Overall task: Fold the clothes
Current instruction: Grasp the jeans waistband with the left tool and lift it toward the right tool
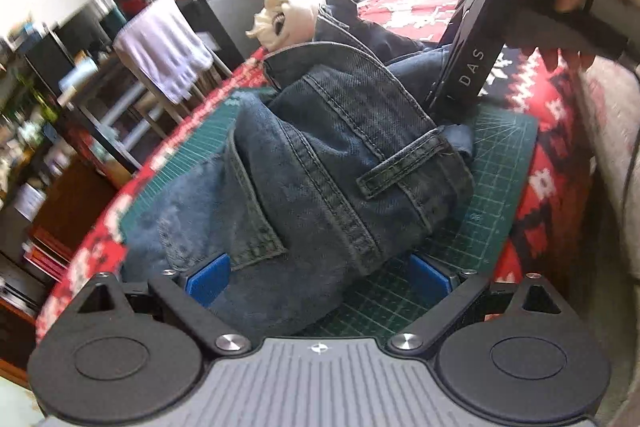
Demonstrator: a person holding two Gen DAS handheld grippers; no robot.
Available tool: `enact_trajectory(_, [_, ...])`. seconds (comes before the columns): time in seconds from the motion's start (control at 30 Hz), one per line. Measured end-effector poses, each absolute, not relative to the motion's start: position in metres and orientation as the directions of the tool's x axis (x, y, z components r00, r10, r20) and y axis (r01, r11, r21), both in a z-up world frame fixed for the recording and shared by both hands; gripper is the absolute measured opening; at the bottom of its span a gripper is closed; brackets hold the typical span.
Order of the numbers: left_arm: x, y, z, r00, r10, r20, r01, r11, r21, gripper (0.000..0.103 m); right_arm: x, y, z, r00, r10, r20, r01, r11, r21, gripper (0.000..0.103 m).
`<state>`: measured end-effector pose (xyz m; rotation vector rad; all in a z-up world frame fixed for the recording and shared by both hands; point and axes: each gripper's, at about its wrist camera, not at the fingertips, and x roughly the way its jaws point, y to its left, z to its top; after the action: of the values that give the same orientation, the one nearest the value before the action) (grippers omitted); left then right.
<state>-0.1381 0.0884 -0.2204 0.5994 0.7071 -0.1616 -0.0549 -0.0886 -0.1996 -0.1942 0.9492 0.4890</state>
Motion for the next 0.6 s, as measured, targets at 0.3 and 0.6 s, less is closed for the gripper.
enact_trajectory(0.3, [-0.154,0.062,-0.245,0.852,0.145,-0.503,0.314,0.628,0.712,0.091,-0.057,-0.088,-0.201,0.501,0.317,-0.805,-0.476,0.878,0.049,0.103])
enact_trajectory(0.6, [-0.146,0.056,-0.249,0.898,0.191,-0.395,0.201,0.620,0.758,0.075,-0.058,-0.089,-0.201,0.503,0.318,-0.804,-0.478,0.877,0.048,0.103])
